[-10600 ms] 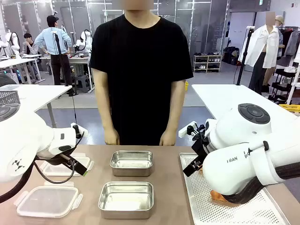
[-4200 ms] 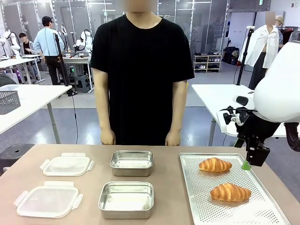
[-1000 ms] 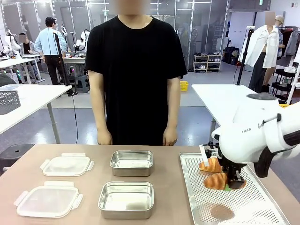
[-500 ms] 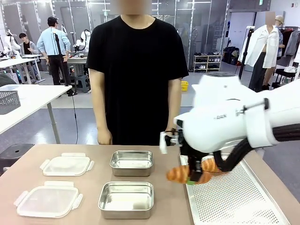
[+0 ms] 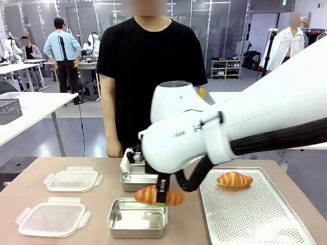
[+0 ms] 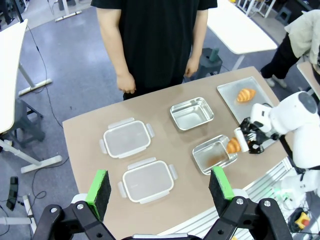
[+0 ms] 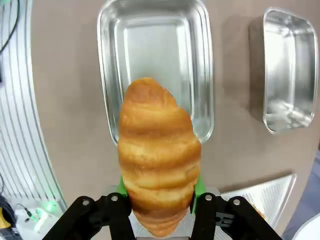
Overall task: Place the bread into the airtight container.
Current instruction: Pick up a Butter Roll and place it into an empty Airtight Container.
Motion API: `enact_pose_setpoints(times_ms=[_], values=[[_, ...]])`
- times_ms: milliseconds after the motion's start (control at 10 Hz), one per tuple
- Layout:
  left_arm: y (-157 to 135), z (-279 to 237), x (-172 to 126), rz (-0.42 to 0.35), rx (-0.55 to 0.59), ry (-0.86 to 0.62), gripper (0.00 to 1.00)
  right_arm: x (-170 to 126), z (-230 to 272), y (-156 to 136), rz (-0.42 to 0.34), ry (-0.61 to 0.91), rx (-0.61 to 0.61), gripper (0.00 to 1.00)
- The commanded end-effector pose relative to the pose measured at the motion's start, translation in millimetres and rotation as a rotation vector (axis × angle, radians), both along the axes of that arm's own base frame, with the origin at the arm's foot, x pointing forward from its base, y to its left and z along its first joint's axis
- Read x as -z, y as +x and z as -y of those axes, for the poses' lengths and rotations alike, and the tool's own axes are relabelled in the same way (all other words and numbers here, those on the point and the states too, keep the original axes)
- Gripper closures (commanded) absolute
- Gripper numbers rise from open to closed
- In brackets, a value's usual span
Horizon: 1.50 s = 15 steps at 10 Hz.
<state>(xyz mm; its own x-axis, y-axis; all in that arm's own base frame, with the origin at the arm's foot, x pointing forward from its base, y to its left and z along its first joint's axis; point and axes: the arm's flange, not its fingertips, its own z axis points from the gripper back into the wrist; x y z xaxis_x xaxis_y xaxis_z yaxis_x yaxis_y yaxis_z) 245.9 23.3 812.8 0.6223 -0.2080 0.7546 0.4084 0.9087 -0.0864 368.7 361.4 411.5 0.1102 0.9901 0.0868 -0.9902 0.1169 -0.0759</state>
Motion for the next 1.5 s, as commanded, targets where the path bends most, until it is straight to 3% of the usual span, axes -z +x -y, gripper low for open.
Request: enact_pose_setpoints(times_ms=[0,200,600,700,900,1400], values=[[-0.1,0.5,-0.8,0.001,0.009,-0.005,0.00,12.0,-34.7,7.5,-0.006,-0.059,0.018,0.49],[-0.1,0.5,-0.8,0.001,0.009,-0.005,0.00,31.8,-63.9,11.8,-0.049,-0.060,-0.007,0.49],[-0.1,0.5,-0.8,0.001,0.009,-0.005,0.00,55.6,-88.3,28.6,-0.053,-0.062,0.002,0.49],[-0.1,0.5,-0.8,0.001,0.009,-0.005,0.00,59.7,-89.5,30.0,-0.067,-0.064,0.000,0.36],[-0.1,0.5,-0.8,0.001,0.009,-0.005,0.00,57.9,-87.8,29.2,-0.061,-0.061,-0.001,0.00],[-0.1,0.5,-0.8,0.001,0.009,-0.005,0.00,56.2,-82.5,23.8,-0.036,-0.081,-0.006,0.00]])
